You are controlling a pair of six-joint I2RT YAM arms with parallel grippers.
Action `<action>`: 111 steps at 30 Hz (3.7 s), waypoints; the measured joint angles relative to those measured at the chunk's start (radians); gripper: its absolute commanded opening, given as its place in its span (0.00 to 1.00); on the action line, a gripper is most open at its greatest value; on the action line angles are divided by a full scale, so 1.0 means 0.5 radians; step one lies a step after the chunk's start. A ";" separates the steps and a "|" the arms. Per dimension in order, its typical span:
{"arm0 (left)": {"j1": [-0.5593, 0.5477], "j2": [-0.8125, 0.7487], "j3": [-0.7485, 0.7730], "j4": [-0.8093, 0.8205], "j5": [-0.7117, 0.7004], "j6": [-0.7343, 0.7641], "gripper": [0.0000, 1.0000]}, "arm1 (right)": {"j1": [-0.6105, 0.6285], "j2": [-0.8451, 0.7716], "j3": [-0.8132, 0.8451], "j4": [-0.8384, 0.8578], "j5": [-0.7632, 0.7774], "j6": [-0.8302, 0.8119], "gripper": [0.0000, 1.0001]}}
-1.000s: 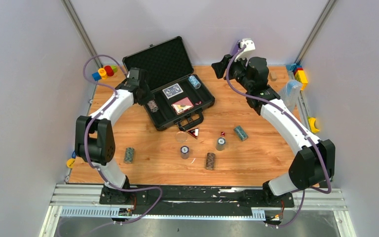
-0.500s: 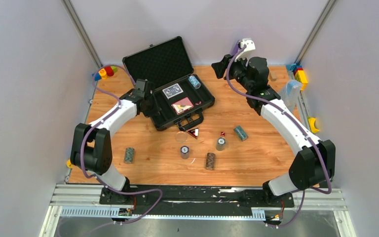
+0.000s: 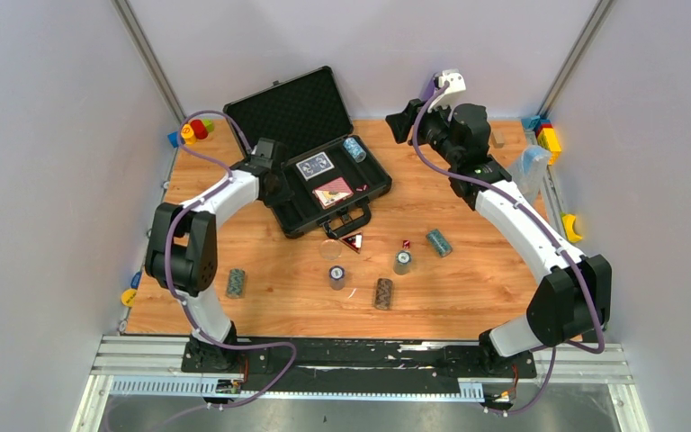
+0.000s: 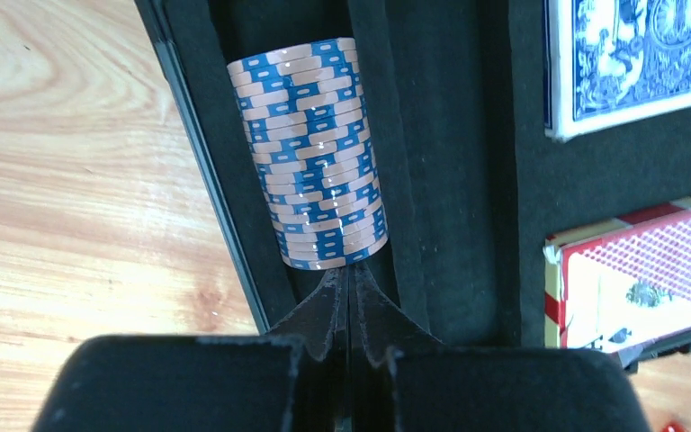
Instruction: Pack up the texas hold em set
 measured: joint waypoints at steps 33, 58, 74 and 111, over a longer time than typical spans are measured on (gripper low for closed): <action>0.086 -1.482 -0.756 -0.046 0.063 0.450 1.00 | 0.000 -0.756 -0.687 -0.607 0.100 0.100 1.00; 0.086 -1.848 -1.333 0.230 0.440 0.312 1.00 | 0.046 -0.150 -0.803 -1.283 0.171 0.194 0.81; 0.086 -1.931 -1.469 0.433 0.504 0.402 1.00 | 0.073 -0.101 -0.741 -1.400 0.565 0.220 0.78; 0.086 -2.096 -1.624 0.533 0.481 0.403 1.00 | 0.026 0.105 -0.648 -1.521 0.728 0.330 0.18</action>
